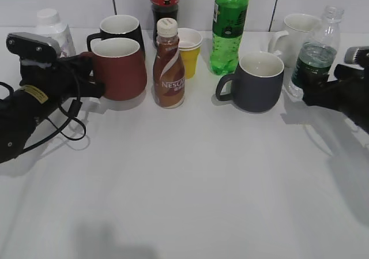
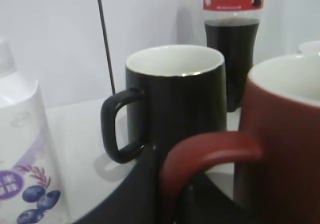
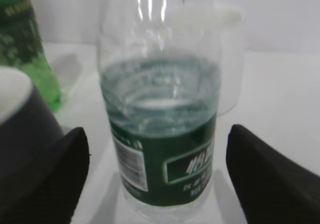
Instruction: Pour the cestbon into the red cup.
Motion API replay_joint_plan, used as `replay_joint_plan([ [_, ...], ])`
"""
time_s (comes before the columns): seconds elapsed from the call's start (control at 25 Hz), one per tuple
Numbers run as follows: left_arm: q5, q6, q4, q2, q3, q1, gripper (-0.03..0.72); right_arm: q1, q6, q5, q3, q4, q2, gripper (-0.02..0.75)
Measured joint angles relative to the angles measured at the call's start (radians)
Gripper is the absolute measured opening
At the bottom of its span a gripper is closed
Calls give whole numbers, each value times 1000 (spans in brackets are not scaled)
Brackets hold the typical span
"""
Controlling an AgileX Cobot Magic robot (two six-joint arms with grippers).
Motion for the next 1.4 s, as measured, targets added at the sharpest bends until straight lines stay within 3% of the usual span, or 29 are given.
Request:
replay_joint_plan([
  [0.44,4,6,18,-10,4,0,41,0,-7,-22,-163,0,164,641],
  [0.96,4,6,19,-10,4,0,41,0,-8,148,-339,-5,186,562],
  [1.12,4,7,24,-10,4,0,41,0,-9,142,-343,-6,199,475],
  [1.4,10,7,46,-25,6,0,41,0,-10,83,-238,10,147,475],
])
